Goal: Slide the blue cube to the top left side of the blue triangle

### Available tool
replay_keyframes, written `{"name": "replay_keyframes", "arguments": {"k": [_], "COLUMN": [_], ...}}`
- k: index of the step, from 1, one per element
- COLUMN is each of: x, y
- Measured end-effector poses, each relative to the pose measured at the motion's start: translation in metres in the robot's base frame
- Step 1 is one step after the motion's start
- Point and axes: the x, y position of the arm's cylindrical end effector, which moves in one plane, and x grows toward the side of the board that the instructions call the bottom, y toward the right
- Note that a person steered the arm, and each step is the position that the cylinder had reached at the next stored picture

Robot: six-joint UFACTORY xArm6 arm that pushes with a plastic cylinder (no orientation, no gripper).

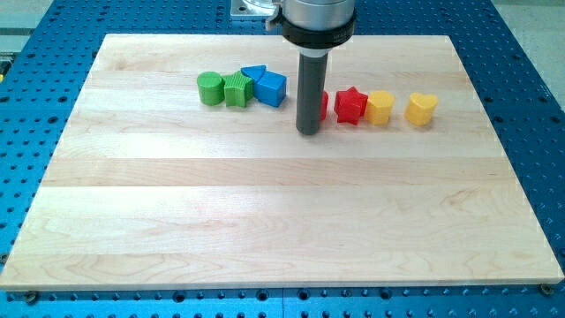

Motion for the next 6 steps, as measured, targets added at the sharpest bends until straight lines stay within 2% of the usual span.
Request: {"name": "replay_keyframes", "arguments": {"k": [1, 2, 3, 4, 5, 6], "x": [0.014, -0.033, -0.061, -0.109, -0.140, -0.119], "y": [-0.057, -0.051, -0.045, -0.001, -0.049, -0.099]}}
